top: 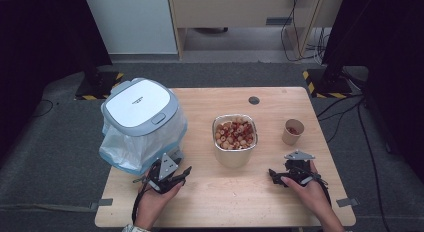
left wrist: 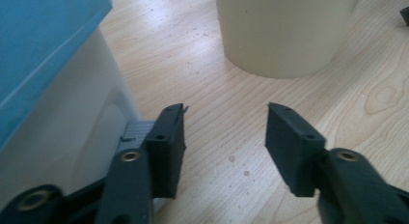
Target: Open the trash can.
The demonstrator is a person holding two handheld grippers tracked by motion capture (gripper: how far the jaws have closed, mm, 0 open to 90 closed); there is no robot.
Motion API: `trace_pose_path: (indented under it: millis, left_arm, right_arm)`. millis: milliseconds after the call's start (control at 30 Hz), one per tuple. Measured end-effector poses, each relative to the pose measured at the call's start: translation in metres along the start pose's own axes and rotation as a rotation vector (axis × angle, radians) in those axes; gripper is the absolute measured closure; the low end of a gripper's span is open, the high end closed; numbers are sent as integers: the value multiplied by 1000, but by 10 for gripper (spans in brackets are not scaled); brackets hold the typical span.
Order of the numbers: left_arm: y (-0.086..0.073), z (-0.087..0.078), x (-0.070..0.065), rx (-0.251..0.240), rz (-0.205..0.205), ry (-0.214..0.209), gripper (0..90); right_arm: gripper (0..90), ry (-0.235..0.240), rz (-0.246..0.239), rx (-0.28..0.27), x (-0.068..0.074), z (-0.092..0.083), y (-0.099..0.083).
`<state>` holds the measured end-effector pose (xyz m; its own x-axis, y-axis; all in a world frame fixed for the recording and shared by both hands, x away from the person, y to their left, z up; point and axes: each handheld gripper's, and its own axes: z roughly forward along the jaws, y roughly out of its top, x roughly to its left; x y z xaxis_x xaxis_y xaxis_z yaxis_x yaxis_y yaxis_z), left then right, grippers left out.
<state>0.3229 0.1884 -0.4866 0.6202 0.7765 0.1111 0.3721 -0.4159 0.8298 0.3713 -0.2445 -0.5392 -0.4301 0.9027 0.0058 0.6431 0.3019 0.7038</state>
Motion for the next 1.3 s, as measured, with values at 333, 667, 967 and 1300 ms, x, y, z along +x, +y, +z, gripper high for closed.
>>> trace_pose_path:
  millis: [333, 667, 967, 1300]
  left_arm:
    - [-3, -1, 7, 37, -5, 44, 718]
    - [-10, 3, 21, 82, -23, 111, 830]
    - [-15, 19, 24, 112, -22, 115, 832]
    - [-16, 24, 20, 105, -13, 130, 809]
  right_arm:
    - [6, 6, -8, 2, 0, -1, -1]
    - [6, 6, -9, 2, 0, -1, -1]
    - [6, 11, -10, 3, 0, -1, -1]
    - [6, 11, -11, 2, 0, -1, -1]
